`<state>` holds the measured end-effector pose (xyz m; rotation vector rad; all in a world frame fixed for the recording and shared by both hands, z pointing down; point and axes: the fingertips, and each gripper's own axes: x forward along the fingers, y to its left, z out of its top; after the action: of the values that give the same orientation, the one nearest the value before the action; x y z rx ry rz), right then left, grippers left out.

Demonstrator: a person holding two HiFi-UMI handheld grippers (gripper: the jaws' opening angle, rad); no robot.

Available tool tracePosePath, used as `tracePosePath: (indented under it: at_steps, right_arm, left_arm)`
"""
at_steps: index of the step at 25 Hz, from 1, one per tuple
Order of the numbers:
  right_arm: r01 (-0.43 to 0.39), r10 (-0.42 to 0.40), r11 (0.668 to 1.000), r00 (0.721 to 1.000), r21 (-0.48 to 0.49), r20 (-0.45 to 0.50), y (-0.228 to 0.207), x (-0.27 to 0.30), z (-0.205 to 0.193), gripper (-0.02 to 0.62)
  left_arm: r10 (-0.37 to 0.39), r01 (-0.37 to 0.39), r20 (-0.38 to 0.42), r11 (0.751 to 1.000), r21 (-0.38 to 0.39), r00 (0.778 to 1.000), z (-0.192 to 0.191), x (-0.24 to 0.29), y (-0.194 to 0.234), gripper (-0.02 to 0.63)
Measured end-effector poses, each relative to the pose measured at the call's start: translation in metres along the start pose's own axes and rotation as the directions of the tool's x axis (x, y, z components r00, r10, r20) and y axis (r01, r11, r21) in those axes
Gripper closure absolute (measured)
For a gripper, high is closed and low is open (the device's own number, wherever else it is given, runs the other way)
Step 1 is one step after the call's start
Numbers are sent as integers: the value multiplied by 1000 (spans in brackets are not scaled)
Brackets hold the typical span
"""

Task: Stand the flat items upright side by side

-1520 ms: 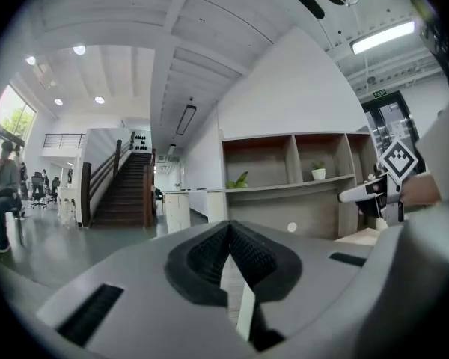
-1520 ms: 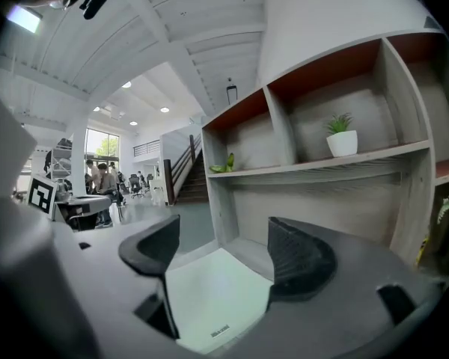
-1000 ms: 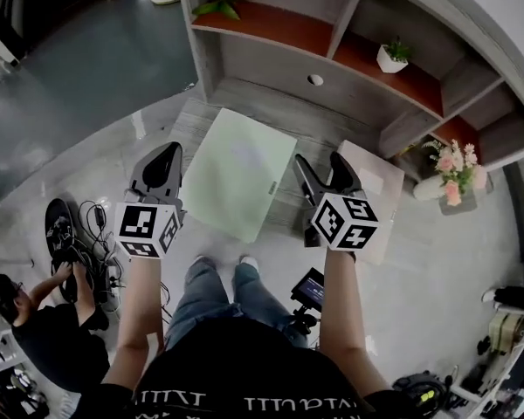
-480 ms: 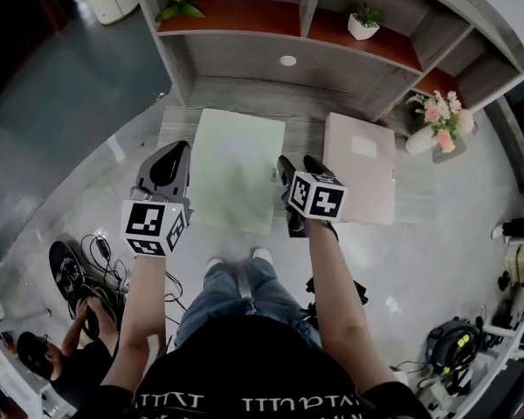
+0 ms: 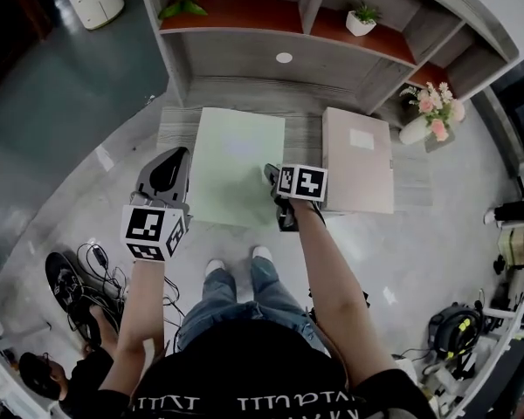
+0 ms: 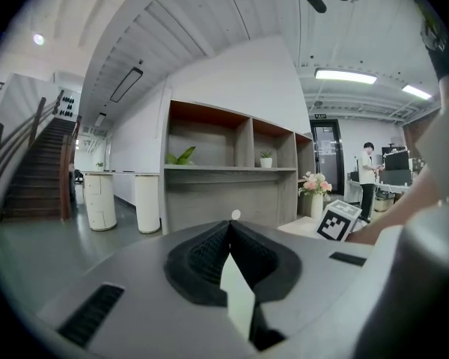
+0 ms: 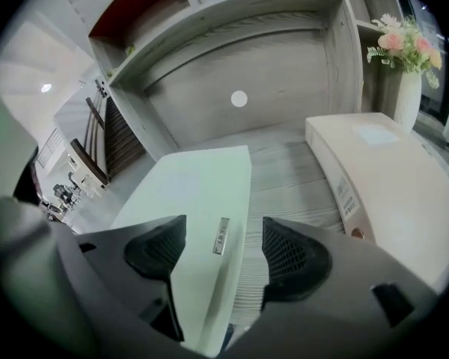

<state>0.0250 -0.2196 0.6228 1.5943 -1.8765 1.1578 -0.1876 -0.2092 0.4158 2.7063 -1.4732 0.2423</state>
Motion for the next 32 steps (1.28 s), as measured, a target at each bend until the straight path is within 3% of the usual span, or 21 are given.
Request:
tracePosePath:
  at_steps: [4,11,14,18,21,25,29,32]
  right_arm:
    - [69,-67,997,997,34,-43,-8,8,-14,240]
    - [130,-119,985,989,117,-92,-9,-5,-34,236]
    - [122,-97,972,987,199,-129,-7,-13,-54,236]
    - [57,7,932,984,358,-177,-1,-22,-86,227]
    - [-20,117,867,979,497,-165,6,-25,-107,222]
    - [-195,255,740,967,644,-1,12,-19,-116,224]
    - [-402,395,528,896,748,203,17,-10,-120,224]
    - [-512,442,448,839,733,317,21,-5,-118,224]
  left_arm:
    - [6,-6,-15,1000,-2,1000,-5,-9,15,594]
    - [-18,18,-11,1000,-8,1000,-11,-15,19,594]
    - [-37,36,0,999,-10,999,-9,-16,14,594]
    - [-60,60,9,998,-11,998,-8,-16,7,594]
    - [-71,71,6,997,-12,997,-10,-16,4,594]
    - [-88,88,-10,996,-2,996,-15,-16,-4,594]
    - [-96,97,-42,995,20,995,-22,-17,-9,594]
    - [-87,88,-59,996,28,994,-28,-19,-8,594]
